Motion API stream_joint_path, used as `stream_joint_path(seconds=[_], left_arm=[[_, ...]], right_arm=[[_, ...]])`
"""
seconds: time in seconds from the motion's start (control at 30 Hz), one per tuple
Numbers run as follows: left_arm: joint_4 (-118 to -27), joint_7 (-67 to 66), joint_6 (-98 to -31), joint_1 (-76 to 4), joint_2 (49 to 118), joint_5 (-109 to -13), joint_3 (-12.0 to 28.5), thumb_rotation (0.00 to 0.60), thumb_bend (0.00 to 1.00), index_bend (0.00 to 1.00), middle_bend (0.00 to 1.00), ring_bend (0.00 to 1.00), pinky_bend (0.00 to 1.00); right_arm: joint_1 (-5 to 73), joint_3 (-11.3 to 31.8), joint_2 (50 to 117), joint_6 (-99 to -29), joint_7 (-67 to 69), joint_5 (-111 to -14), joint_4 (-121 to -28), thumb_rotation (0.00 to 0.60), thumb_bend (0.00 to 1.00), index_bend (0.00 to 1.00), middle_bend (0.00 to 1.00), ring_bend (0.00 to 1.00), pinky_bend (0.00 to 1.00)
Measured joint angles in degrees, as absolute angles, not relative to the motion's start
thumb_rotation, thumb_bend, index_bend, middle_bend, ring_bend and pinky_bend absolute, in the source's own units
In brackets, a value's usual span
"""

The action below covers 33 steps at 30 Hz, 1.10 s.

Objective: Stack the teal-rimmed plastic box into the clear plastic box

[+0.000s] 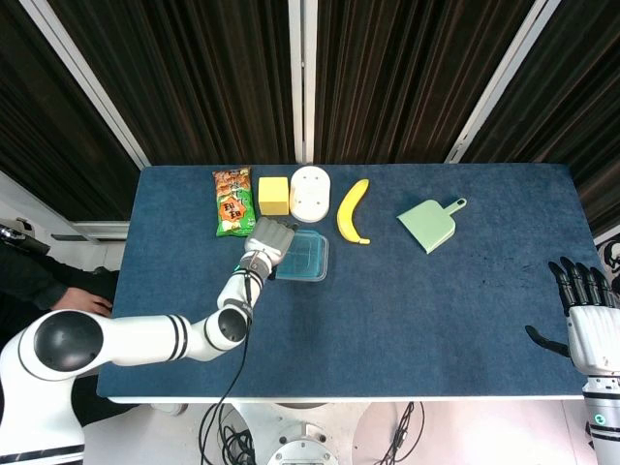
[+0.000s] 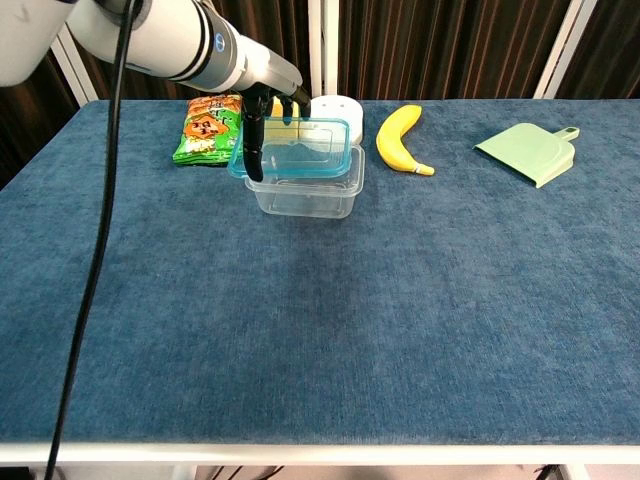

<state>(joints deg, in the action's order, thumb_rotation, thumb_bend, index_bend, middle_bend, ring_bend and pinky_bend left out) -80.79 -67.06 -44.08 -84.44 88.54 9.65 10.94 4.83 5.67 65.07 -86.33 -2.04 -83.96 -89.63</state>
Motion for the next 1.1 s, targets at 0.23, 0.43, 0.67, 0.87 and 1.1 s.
stream_joint_path(seconds=[0.23,0.43,0.67,0.87,1.1], left_arm=[[-75.71,-68.3,-40.29,-88.27,90.88,15.48,8.99,0.6,0.21,0.26,0.24,0.17,0.18],[-71.95,-68.88,-39.48,-90.28,92.71,19.04,7.71,0.6,0.21,0.24,0.22,0.16,0.18],[-70.89,-69.66,-39.59,-91.62,93.3,20.33,6.76,0.6,0.21,0.24,0.22,0.16,0.18],[-70.44,-70.35,-39.8,-92.26,93.73,21.62,6.32,0.6,0.21,0.24,0.22,0.16,0.18],[-70.26,-72.2,-42.3,-93.16,94.65,23.87,6.25,0.6,0.21,0.24,0.22,0.16,0.18]], right_arm=[[4.69,5.58,65.07,-86.27,-1.62,-83.91,-89.69,0.6,0.07,0.0,0.03,0.0,0.0],[4.29,5.6,64.88,-86.62,-1.51,-83.78,-89.81,0.6,0.07,0.0,0.03,0.0,0.0],[4.22,5.6,64.97,-86.51,-1.3,-83.73,-89.64,0.6,0.07,0.0,0.03,0.0,0.0],[4.25,5.69,64.94,-86.41,-1.21,-83.72,-89.59,0.6,0.07,0.0,0.03,0.0,0.0],[4.43,5.79,64.87,-86.07,-1.07,-83.7,-89.57,0.6,0.07,0.0,0.03,0.0,0.0]])
